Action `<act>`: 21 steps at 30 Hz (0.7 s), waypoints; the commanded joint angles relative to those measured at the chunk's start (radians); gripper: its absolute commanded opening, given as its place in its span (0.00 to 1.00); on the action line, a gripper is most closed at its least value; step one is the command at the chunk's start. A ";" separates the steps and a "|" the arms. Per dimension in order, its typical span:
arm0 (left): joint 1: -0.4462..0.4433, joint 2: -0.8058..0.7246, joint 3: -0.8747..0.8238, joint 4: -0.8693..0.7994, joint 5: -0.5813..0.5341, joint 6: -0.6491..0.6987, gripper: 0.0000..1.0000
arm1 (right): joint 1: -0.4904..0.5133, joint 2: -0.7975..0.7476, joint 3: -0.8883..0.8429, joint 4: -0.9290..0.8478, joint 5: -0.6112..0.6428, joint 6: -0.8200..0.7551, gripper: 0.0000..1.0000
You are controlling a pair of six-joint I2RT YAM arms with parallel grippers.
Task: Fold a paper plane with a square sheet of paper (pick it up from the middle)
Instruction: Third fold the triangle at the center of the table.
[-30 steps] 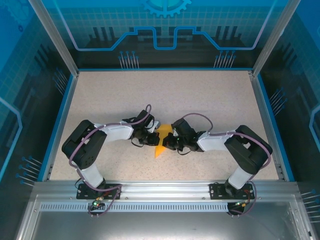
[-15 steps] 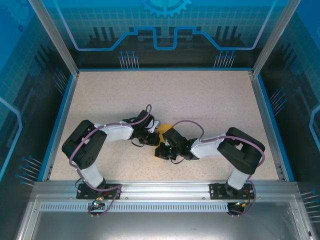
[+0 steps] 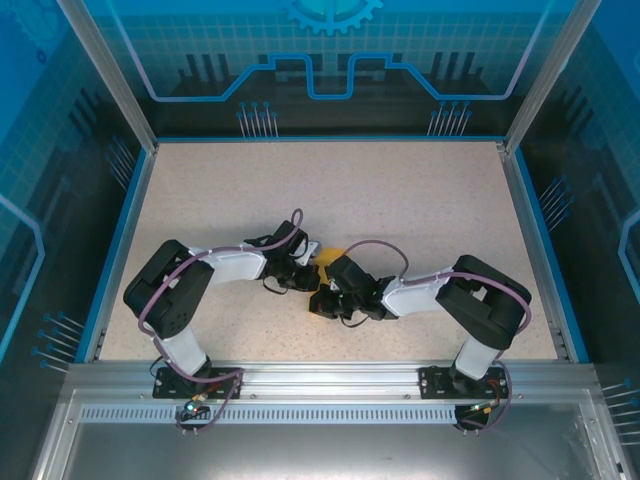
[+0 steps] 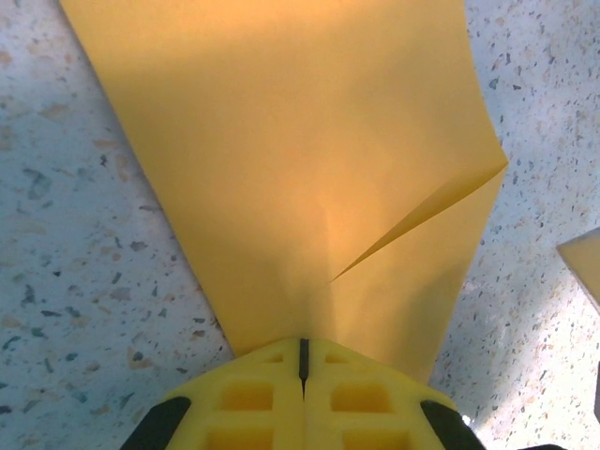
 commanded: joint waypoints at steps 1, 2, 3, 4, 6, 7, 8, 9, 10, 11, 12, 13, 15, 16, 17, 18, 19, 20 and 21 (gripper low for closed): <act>0.006 0.040 -0.042 -0.028 -0.031 0.026 0.00 | 0.001 0.052 -0.014 0.012 0.001 0.037 0.00; 0.005 0.039 -0.044 -0.025 -0.030 0.027 0.00 | 0.000 0.061 -0.025 0.020 0.001 0.047 0.00; 0.005 0.039 -0.050 -0.020 -0.028 0.026 0.00 | -0.002 0.064 -0.034 0.024 0.001 0.053 0.00; 0.005 0.037 -0.052 -0.014 -0.026 0.026 0.00 | -0.005 0.059 -0.036 0.026 -0.002 0.053 0.00; 0.006 0.040 -0.049 -0.017 -0.024 0.030 0.00 | -0.010 0.029 -0.042 0.030 -0.001 0.040 0.00; 0.005 0.040 -0.046 -0.022 -0.026 0.034 0.00 | -0.015 0.005 -0.036 0.009 0.003 0.025 0.00; 0.006 0.041 -0.046 -0.024 -0.029 0.036 0.00 | -0.019 -0.019 -0.030 -0.016 0.013 0.013 0.00; 0.006 0.040 -0.048 -0.025 -0.031 0.037 0.00 | -0.027 -0.045 -0.029 -0.062 0.036 0.013 0.00; 0.006 0.042 -0.051 -0.023 -0.031 0.035 0.00 | -0.043 -0.071 -0.042 -0.081 0.051 0.036 0.00; 0.006 0.040 -0.054 -0.019 -0.028 0.032 0.00 | -0.060 -0.083 -0.062 -0.063 0.050 0.059 0.00; 0.007 0.038 -0.057 -0.012 -0.025 0.029 0.00 | -0.084 -0.087 -0.083 -0.020 0.036 0.076 0.00; 0.005 0.036 -0.063 -0.006 -0.025 0.026 0.00 | -0.109 -0.085 -0.104 0.042 0.013 0.090 0.00; 0.006 0.040 -0.060 -0.008 -0.022 0.029 0.00 | -0.137 -0.079 -0.103 0.065 -0.010 0.085 0.00; 0.006 0.041 -0.053 -0.018 -0.024 0.034 0.00 | -0.142 -0.072 -0.084 0.056 -0.020 0.067 0.00; 0.006 0.042 -0.050 -0.023 -0.026 0.039 0.00 | -0.143 -0.067 -0.067 0.042 -0.025 0.051 0.00; 0.007 0.039 -0.049 -0.026 -0.030 0.040 0.00 | -0.141 -0.060 -0.050 0.023 -0.025 0.041 0.00; 0.008 0.036 -0.050 -0.026 -0.031 0.039 0.00 | -0.141 -0.052 -0.035 0.002 -0.023 0.033 0.00; 0.007 0.035 -0.052 -0.025 -0.033 0.038 0.00 | -0.141 -0.046 -0.034 -0.013 -0.014 0.029 0.00; 0.007 0.035 -0.053 -0.027 -0.034 0.038 0.00 | -0.143 -0.041 -0.038 -0.022 0.002 0.031 0.00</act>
